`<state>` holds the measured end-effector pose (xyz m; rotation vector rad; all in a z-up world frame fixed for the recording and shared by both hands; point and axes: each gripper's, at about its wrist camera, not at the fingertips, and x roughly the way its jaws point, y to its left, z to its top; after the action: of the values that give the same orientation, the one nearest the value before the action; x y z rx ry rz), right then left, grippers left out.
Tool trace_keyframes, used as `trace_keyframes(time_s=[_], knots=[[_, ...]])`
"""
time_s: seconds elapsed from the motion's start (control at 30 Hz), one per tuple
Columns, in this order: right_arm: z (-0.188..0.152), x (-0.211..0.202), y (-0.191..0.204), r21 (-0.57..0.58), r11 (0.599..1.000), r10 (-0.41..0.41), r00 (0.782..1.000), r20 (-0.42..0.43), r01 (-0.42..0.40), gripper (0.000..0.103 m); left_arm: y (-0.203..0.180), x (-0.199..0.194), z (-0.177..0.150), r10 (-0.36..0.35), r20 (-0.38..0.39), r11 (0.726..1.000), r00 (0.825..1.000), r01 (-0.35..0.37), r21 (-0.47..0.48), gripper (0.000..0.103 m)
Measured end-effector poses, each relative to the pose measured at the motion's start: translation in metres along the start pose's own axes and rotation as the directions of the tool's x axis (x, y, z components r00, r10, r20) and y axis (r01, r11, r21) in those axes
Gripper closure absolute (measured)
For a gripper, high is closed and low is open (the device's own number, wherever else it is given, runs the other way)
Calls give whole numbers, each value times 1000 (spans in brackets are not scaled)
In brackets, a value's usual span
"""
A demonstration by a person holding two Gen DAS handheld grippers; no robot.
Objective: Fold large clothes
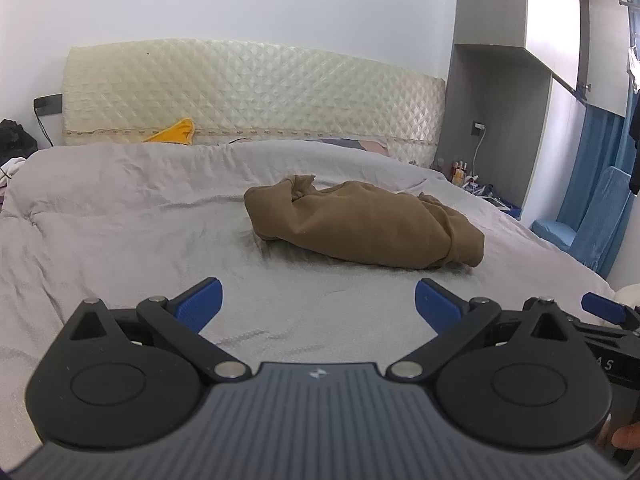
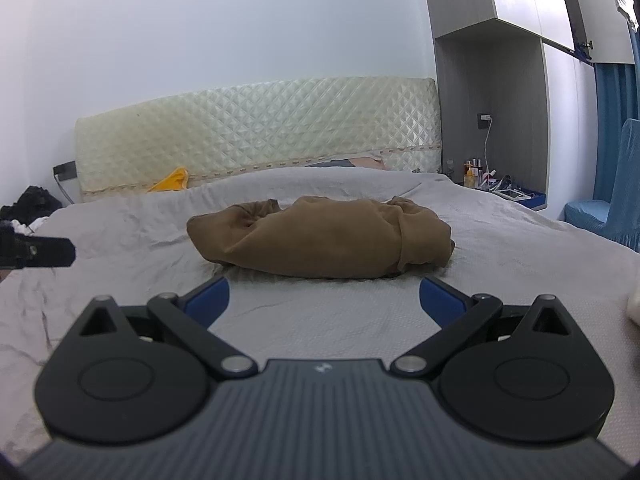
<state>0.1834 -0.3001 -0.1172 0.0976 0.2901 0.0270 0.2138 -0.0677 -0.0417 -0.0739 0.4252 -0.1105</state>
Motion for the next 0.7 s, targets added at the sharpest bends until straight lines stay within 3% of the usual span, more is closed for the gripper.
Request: trace_keyframes(time_s=[0.7], knots=[[1, 1, 0, 3, 1000, -3, 1000, -7, 3, 0, -1, 3, -3, 7, -3, 1000, 1000, -7, 8, 0]])
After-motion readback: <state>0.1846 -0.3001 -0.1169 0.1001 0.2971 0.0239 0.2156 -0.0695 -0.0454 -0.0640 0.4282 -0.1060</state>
